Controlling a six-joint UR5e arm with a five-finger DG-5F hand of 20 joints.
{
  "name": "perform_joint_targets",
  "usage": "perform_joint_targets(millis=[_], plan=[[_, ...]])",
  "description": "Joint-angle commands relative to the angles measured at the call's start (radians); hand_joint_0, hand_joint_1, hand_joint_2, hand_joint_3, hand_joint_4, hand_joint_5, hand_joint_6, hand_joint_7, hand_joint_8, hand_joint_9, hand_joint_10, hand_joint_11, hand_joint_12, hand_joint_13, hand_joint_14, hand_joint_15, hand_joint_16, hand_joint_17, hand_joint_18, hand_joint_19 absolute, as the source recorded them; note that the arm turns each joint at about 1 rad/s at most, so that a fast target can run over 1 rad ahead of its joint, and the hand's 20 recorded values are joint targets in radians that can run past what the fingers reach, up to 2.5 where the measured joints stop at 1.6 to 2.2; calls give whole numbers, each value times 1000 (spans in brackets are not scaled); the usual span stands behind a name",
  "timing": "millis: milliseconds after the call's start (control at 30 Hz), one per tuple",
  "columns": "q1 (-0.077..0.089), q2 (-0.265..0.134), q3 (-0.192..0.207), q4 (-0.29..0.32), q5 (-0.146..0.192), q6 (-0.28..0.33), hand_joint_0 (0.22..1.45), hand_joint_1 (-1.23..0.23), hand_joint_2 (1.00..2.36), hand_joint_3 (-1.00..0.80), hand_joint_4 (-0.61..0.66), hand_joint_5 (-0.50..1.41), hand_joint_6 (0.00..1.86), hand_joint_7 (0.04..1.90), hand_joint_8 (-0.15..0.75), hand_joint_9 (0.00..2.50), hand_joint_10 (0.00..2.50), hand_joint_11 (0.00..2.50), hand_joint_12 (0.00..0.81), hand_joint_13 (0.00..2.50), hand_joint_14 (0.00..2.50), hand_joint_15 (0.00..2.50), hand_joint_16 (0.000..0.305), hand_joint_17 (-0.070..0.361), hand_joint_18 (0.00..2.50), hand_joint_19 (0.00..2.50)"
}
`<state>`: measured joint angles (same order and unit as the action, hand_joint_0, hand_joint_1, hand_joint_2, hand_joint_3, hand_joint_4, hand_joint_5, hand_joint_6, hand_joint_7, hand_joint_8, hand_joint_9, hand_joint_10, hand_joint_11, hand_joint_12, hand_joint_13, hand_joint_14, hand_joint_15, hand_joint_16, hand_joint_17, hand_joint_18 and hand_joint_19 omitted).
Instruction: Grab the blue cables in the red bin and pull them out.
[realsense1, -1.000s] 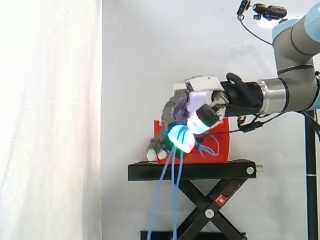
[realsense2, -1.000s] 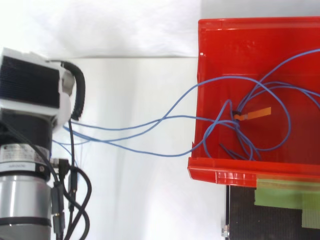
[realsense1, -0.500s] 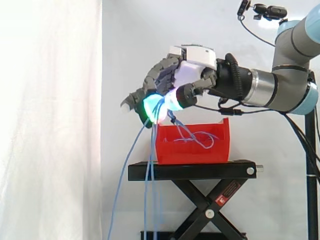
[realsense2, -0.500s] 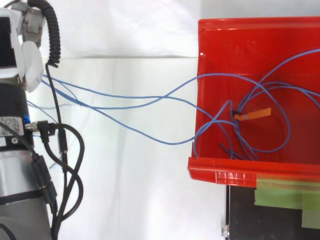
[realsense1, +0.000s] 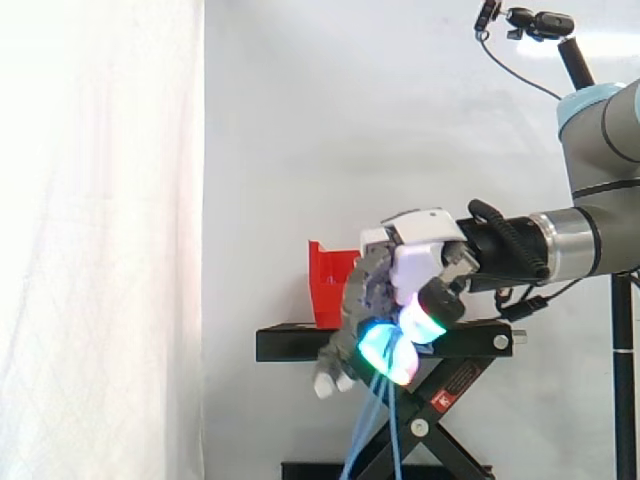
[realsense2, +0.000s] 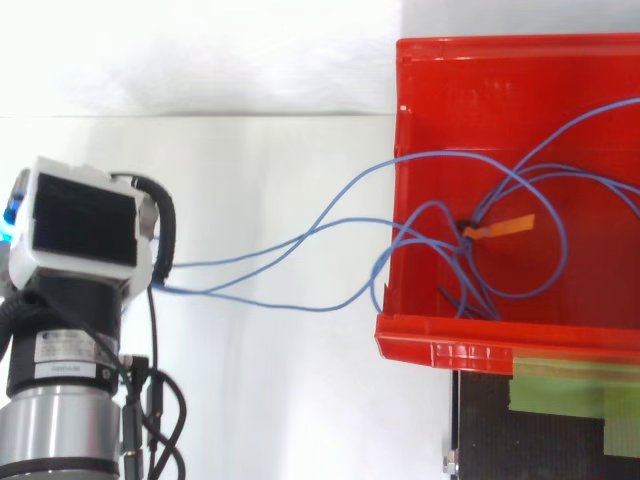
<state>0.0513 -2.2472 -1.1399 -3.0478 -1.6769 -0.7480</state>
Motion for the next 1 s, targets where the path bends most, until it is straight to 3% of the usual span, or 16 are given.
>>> perform_joint_targets(millis=[0,133,267,400,967], plan=[[13,0,-1,-112,2,493,908,-795,1000,-1000,35,795,527,712,264,988,26,951,341,610,14,354,44,98,519,501],[30,0,-1,-189,3,643,905,-799,1000,-1000,41,798,523,720,265,995,28,941,338,614,15,354,44,98,519,499],[39,0,-1,-233,3,727,903,-803,1000,-1000,44,800,523,717,265,997,26,948,341,616,14,358,44,99,519,501],[45,0,-1,-244,5,756,898,-805,1000,-1000,45,797,522,724,263,998,26,936,341,619,16,361,44,98,519,500],[53,0,-1,-316,5,775,889,-813,1000,-1000,44,789,521,715,265,999,24,946,340,624,14,363,44,99,524,508]])
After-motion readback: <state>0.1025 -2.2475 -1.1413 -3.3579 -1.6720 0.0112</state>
